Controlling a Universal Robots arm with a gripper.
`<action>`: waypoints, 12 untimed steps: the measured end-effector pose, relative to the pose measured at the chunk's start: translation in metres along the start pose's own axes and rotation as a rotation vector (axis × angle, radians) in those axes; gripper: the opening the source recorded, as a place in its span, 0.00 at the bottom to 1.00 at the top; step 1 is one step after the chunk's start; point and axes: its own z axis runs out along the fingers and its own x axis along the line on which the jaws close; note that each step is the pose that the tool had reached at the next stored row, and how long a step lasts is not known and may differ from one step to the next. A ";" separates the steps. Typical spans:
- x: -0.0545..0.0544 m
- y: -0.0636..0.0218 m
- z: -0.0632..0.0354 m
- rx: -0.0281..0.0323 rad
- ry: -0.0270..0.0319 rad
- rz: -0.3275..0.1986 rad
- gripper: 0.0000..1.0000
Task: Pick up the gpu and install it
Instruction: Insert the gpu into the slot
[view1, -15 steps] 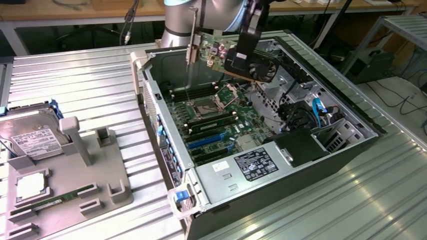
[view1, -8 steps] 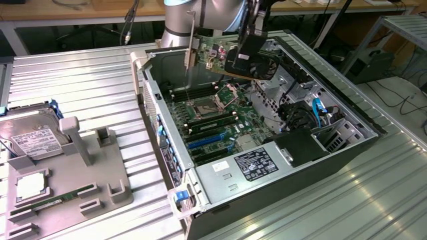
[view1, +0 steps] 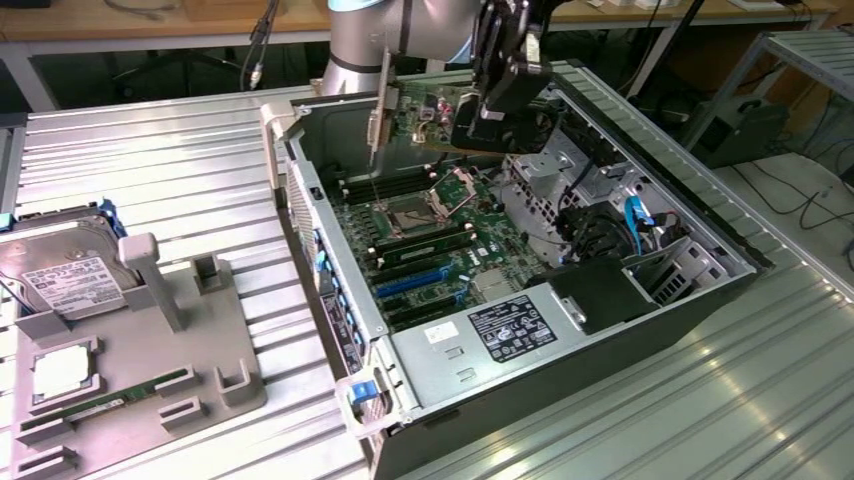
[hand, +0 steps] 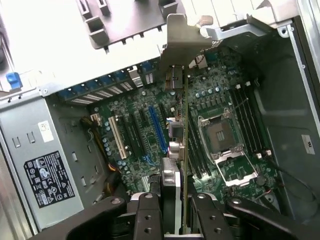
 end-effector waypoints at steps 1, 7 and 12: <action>0.000 0.0000 0.0000 0.0000 0.0007 -0.018 0.28; 0.000 0.0002 0.0000 -0.0003 0.0046 -0.118 0.28; 0.000 -0.0002 0.0000 -0.0003 0.0048 -0.123 0.28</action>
